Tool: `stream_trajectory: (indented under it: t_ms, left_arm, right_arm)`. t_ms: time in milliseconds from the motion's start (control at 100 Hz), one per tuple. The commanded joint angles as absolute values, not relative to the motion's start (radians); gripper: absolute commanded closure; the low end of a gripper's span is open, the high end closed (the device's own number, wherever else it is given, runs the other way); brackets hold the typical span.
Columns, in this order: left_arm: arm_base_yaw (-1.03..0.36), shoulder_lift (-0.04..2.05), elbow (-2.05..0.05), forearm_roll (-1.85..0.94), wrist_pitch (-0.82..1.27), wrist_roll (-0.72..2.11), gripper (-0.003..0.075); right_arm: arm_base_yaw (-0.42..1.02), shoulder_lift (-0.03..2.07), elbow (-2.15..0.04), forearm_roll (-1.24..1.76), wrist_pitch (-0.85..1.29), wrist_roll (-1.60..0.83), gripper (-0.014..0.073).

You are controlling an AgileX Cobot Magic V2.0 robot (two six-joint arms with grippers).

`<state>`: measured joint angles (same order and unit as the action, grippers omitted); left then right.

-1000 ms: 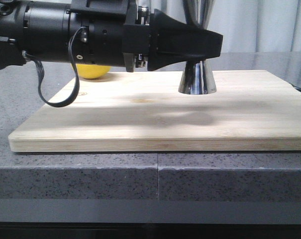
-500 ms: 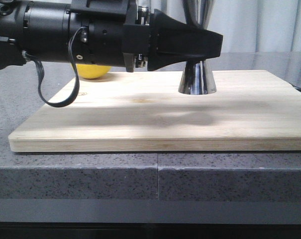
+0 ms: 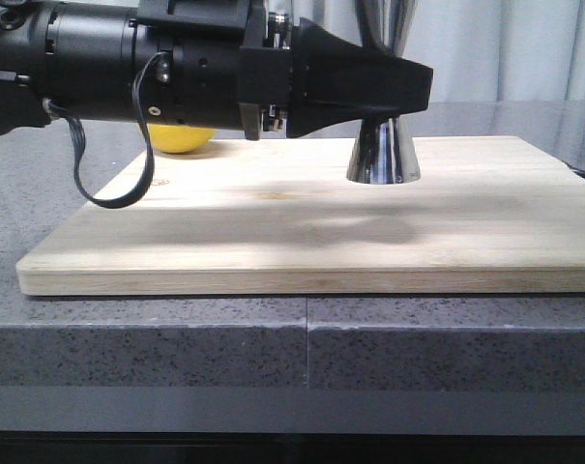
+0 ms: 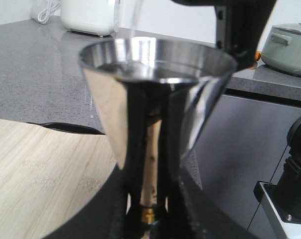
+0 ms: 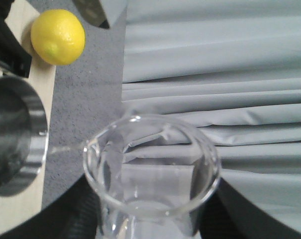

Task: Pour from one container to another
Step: 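Tilt the beaker with the right gripper, pouring liquid into the jigger, then tip the beaker upright with the right gripper and lower it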

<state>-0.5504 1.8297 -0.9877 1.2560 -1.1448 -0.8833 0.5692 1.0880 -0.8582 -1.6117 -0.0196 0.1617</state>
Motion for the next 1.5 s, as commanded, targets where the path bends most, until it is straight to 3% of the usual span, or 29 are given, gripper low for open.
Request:
stream_trajectory:
  t_ms: [0,370,710,910,1240,1490]
  left_arm:
    - [-0.553,1.773,-1.014,1.209,-1.218,-0.893,0.0741]
    - [-0.553,1.773,-1.014,1.209,-1.218,-0.893,0.0741]
    - [-0.553,1.773,-1.014,1.211,-1.218,-0.893,0.0741]
    - [-0.553,1.773,-1.014,1.211,-1.219,-0.893,0.0741]
    - [-0.553,1.773,-1.014,1.211,-1.219,-0.893,0.0741]
    - [-0.553,1.773,-1.014,1.211,-1.219,-0.893,0.0741]
  right_arm:
    - [0.571,1.062,-0.896,-1.612,-0.033,0.267,0.0366]
    - [0.571,1.062,-0.896,-1.610,0.000,0.706,0.0366]
    - [0.567,1.071,-0.896,-1.549,0.102,0.742,0.0366]
    - [0.483,1.116,-0.896,-1.485,0.087,0.776,0.0366]
    - [0.269,1.222,-0.896,-1.424,-0.121,0.876,0.0366]
    - [0.042,1.333,-0.896,-1.221,-0.488,0.876,0.0366]
